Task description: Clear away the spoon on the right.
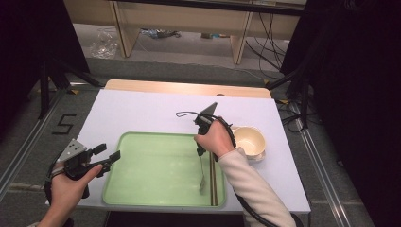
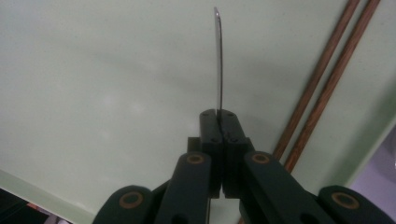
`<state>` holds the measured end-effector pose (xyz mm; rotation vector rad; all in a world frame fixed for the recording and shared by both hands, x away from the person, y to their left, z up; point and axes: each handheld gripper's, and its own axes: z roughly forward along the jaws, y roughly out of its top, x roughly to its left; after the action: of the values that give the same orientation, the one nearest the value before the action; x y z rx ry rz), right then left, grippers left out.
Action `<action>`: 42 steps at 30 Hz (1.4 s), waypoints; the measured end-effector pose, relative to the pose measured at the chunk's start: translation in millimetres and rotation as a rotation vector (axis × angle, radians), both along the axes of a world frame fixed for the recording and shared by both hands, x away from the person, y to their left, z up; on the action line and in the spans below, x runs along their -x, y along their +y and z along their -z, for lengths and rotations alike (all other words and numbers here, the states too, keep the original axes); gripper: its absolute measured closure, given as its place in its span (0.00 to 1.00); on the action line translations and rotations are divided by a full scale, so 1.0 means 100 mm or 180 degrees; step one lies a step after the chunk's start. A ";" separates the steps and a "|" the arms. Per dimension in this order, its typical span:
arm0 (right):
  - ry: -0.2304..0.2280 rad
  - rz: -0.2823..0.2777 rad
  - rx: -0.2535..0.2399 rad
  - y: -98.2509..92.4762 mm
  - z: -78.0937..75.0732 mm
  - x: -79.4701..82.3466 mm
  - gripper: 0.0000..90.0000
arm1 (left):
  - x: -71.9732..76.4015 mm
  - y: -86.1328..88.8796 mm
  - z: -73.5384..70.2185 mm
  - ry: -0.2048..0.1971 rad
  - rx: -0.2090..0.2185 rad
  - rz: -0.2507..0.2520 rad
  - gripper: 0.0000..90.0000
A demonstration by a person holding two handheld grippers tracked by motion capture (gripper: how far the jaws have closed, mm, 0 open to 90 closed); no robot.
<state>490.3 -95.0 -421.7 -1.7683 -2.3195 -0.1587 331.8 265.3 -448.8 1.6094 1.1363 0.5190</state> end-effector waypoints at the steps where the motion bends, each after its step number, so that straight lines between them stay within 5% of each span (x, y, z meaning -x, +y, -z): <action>1: 0.0080 0.0129 -0.0027 0.02 0.00 0.01 1.00 | 0.00 0.00 0.00 -0.0001 0.0002 -0.0001 0.35; 3: -0.0003 0.0101 0.0003 0.03 0.04 0.01 1.00 | 0.00 0.00 0.00 0.0000 0.0001 -0.0001 0.35; 7: 0.0077 0.0205 -0.0031 0.05 0.09 0.01 1.00 | 0.00 0.00 0.00 0.0005 0.0000 0.0002 0.35; 11: 0.0004 0.0101 -0.0035 0.05 0.17 0.00 1.00 | 0.00 0.00 0.00 0.0001 0.0000 0.0002 0.35; 14: 0.0070 0.0248 0.0000 0.08 0.19 0.01 1.00 | 0.00 0.00 0.00 0.0002 0.0003 0.0002 0.35; 16: 0.0040 0.0103 -0.0004 0.06 0.22 0.00 1.00 | 0.00 0.00 0.00 0.0004 0.0000 0.0006 0.35; 17: 0.0065 0.0252 0.0002 0.10 0.22 0.01 1.00 | 0.00 0.00 0.00 0.0005 0.0001 0.0007 0.35; 19: 0.0025 0.0119 0.0000 0.09 0.26 0.01 1.00 | 0.00 0.00 0.00 0.0003 0.0000 0.0006 0.35; 20: 0.0106 0.0232 0.0060 0.12 0.24 0.02 1.00 | 0.00 0.00 0.00 0.0001 -0.0003 0.0008 0.35; 22: -0.0004 0.0101 0.0024 0.11 0.28 0.02 1.00 | 0.00 0.01 0.00 0.0001 -0.0003 0.0007 0.35; 24: 0.0072 0.0253 0.0085 0.16 0.27 0.04 1.00 | 0.00 0.01 0.00 0.0000 -0.0002 0.0008 0.35; 26: 0.0066 0.0067 0.0122 0.14 0.27 0.03 0.98 | 0.00 0.00 0.00 0.0003 -0.0001 0.0010 0.35; 34: 0.0047 0.0176 0.0112 0.15 0.25 0.04 0.88 | 0.00 0.01 0.00 0.0004 -0.0004 0.0011 0.35; 35: 0.0007 0.0091 0.0140 0.14 0.24 0.03 0.86 | 0.00 0.01 0.00 0.0004 -0.0003 0.0011 0.35; 39: -0.0112 0.0197 0.0139 0.14 0.19 0.04 0.79 | 0.00 0.00 0.00 0.0006 -0.0001 0.0012 0.35; 40: -0.0160 0.0049 0.0128 0.11 0.18 0.03 0.79 | 0.00 0.00 0.00 0.0005 -0.0001 0.0011 0.35; 42: -0.0249 0.0083 0.0134 0.13 0.15 0.03 0.83 | 0.00 0.00 0.00 0.0006 0.0003 0.0012 0.35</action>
<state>487.1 -82.3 -436.8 -1.8450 -2.3709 -0.1876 331.8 265.7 -448.8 1.6112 1.1346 0.5147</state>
